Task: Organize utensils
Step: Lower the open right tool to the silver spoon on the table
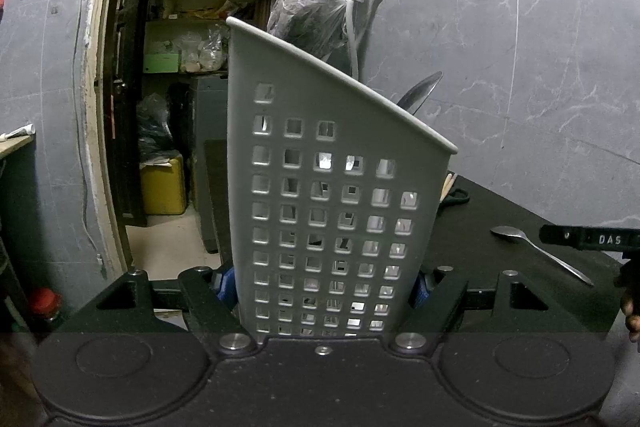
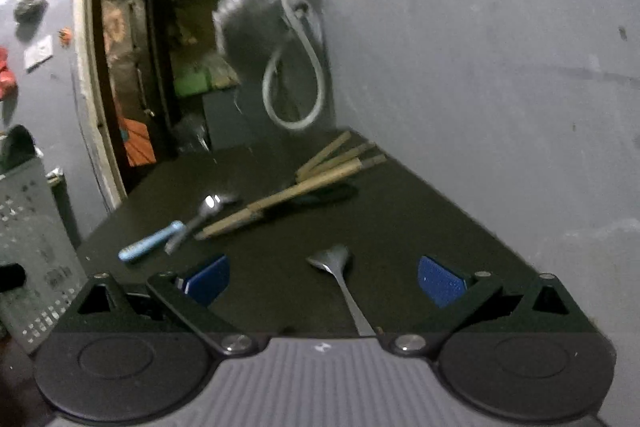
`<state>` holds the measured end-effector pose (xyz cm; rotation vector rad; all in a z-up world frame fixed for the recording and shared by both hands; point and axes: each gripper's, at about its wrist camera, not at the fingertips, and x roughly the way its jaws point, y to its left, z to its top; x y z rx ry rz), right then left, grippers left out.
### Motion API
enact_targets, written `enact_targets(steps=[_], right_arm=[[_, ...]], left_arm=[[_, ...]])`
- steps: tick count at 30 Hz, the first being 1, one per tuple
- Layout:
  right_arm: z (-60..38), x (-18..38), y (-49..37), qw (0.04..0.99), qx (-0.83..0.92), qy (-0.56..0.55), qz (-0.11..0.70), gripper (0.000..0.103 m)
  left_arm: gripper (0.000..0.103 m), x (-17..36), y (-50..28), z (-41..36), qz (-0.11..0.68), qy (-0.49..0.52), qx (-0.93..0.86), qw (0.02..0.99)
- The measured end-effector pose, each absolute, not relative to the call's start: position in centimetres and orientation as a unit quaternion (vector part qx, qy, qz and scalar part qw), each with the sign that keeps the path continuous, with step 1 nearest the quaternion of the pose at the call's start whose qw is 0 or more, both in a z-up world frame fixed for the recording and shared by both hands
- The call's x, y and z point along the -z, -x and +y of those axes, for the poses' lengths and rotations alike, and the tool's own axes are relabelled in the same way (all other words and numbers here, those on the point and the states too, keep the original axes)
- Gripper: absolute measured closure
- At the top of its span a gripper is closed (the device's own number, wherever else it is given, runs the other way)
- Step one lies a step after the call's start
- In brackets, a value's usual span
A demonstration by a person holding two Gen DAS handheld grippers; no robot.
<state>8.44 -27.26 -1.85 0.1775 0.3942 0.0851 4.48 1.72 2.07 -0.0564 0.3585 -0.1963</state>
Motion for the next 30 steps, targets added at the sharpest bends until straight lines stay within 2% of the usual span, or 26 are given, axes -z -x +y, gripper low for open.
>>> enact_targets(steps=[10, 15, 20, 30], right_arm=[[-26.0, 3.5, -9.9, 0.971, -0.005, -0.007, 0.24, 0.0], [-26.1, 3.1, -11.7, 0.956, -0.03, 0.007, 0.292, 0.0], [-25.5, 2.6, -12.9, 0.953, -0.028, 0.049, 0.298, 0.0], [-25.3, 2.4, -14.6, 0.952, -0.039, 0.04, 0.3, 0.0]], left_arm=[[0.026, -2.4, -4.4, 1.8, 0.179, 0.025, 0.094, 0.979], [0.026, -2.5, -4.3, 1.7, 0.177, 0.024, 0.094, 0.979], [0.026, -2.5, -4.4, 1.9, 0.177, 0.023, 0.094, 0.979], [0.026, -2.4, -4.3, 1.6, 0.178, 0.023, 0.093, 0.979]])
